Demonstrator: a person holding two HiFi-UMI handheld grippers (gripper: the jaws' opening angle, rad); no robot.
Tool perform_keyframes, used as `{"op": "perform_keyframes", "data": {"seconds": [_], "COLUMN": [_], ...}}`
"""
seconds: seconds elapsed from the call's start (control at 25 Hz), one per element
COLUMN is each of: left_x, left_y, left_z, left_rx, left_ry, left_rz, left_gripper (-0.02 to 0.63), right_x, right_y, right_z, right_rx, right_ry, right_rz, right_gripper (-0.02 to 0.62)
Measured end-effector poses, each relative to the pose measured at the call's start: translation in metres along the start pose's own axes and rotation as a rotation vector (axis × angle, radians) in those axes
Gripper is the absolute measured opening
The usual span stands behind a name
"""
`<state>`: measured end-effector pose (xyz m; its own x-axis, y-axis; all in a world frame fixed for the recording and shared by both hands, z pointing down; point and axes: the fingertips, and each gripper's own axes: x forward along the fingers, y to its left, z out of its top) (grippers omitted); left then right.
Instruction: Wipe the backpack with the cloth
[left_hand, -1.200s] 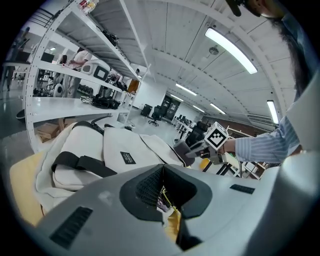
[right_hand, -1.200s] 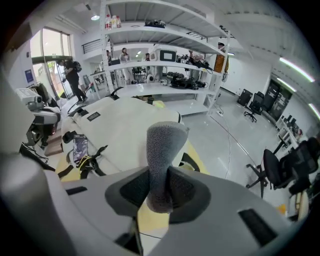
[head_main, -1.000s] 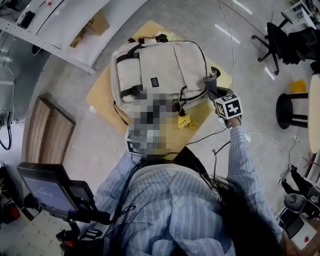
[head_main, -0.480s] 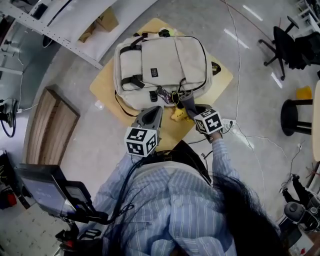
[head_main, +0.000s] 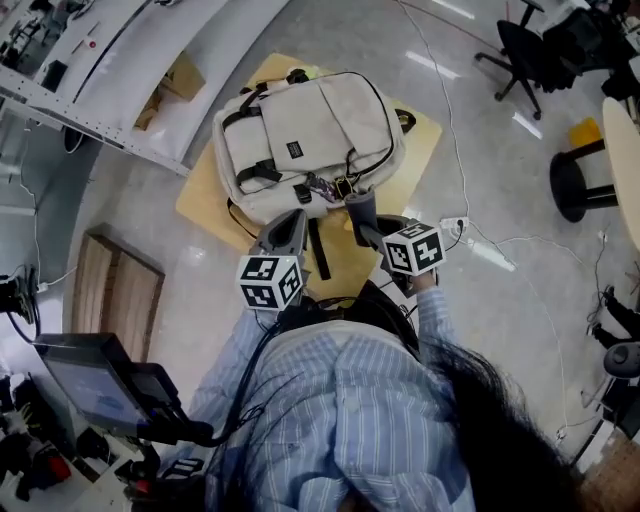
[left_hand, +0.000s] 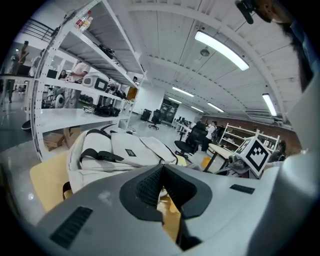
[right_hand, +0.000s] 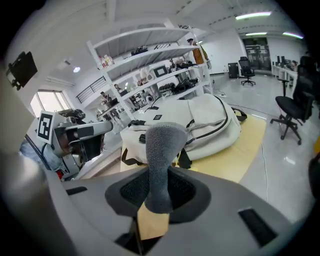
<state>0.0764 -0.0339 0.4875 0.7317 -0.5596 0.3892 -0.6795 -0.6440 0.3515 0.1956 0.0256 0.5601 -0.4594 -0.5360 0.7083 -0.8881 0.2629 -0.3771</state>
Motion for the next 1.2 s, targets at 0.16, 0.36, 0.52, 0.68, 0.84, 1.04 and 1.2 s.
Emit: {"op": "perform_keyframes", "data": {"seconds": [0.16,0.36,0.52,0.68,0.84,1.04,1.2], "left_x": [-0.035,-0.086,-0.115,-0.131,-0.142,-0.148,-0.16], "left_y": [-0.001,0.003,0.007,-0.006,-0.033,-0.048,-0.068], "left_z": [-0.013,-0.045,-0.066,-0.075,-0.089,-0.095,-0.098], "left_rx": [0.064,0.088,0.063,0.026,0.043,0.079,0.079], "left_ry": [0.04,0.09,0.122,0.138,0.155,0.127,0.102], "left_rz": [-0.135,-0.265,-0.319,-0.358,-0.396,-0.376,-0.346], "left_gripper": [0.005,0.005,0.005,0.005,0.005,0.005,0.005], "right_x": [-0.003,-0.008,-0.01,-0.024,-0.041,-0.05,-0.071], "right_y": [0.047,0.106,0.144,0.17,0.181,0.179,0.183], "right_z": [-0.016,-0.049,-0.083,-0.101,-0.122,-0.136,-0.153], "right_rx": [0.086,0.254,0.318,0.338,0.354,0.35,0.326], "right_ry": [-0.07,-0.182,-0.179,-0.173,-0.182,-0.218,-0.229], "right_rz": [-0.063,-0.091,-0.122,-0.137,-0.143,-0.131,-0.117], "right_gripper": [0.094,0.094,0.094,0.094,0.094,0.094,0.094]}}
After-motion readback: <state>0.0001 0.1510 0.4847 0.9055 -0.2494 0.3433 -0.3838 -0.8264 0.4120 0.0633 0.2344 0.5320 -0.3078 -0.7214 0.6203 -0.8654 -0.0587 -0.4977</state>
